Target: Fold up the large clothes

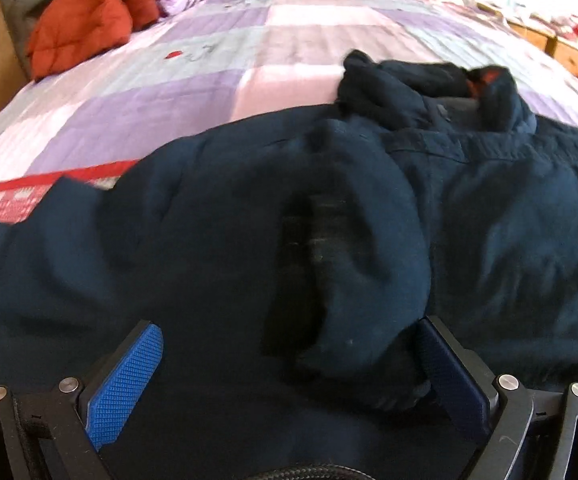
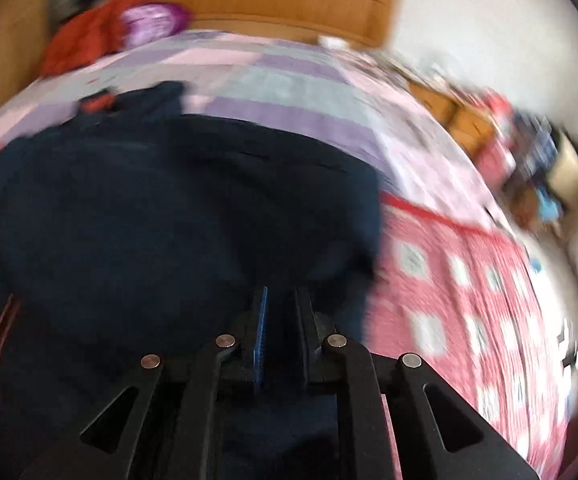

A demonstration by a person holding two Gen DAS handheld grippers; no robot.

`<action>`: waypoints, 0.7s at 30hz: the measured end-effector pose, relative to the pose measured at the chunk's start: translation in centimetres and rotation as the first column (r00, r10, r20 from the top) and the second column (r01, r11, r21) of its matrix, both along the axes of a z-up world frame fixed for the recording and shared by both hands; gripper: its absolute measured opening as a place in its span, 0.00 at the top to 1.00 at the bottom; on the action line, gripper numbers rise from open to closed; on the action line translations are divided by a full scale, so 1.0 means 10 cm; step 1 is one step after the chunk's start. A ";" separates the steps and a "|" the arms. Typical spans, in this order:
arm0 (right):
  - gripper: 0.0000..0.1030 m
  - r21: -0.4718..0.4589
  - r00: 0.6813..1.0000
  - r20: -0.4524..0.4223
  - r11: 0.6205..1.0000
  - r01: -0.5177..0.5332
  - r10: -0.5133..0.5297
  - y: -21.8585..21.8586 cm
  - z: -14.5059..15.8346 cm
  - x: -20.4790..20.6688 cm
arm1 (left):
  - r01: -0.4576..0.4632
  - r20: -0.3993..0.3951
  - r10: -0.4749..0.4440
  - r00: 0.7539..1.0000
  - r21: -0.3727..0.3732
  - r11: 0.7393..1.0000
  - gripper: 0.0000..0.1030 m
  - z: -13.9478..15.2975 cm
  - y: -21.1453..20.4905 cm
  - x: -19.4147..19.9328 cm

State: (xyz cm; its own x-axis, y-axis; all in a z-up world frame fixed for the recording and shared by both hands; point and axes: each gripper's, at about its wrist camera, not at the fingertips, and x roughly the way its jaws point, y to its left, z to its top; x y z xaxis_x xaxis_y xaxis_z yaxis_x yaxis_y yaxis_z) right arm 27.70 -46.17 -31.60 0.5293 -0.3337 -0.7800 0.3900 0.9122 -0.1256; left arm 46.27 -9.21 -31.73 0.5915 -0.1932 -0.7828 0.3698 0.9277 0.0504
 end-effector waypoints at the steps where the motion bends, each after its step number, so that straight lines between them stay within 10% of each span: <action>1: 0.87 0.015 1.000 -0.004 1.000 0.007 -0.007 -0.04 0.03 -0.04 | -0.006 0.009 0.006 1.000 0.009 1.000 0.00 0.03 0.06 -0.03; 5: 0.85 -0.058 1.000 -0.011 0.998 0.023 -0.024 0.15 0.23 -0.06 | -0.052 0.000 0.052 0.999 -0.014 0.999 0.00 0.08 0.35 -0.15; 14: 0.80 0.019 0.951 0.078 0.953 -0.301 0.299 1.86 0.33 0.99 | -0.255 -0.034 0.253 0.967 -0.047 0.966 0.00 0.20 1.52 -0.43; 21: 0.35 0.013 0.969 0.001 0.969 -0.245 0.245 2.72 -0.20 1.66 | -0.563 -0.082 0.557 0.826 -0.114 0.818 0.00 0.35 3.30 -0.28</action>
State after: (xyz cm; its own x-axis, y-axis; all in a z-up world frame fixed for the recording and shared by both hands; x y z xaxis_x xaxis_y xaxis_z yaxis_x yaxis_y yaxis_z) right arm 44.30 -18.95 -33.60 0.5931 -0.1836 -0.7839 0.1541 0.9815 -0.1134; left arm 43.50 23.81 -28.23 0.5948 0.0612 -0.8015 -0.2166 0.9724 -0.0865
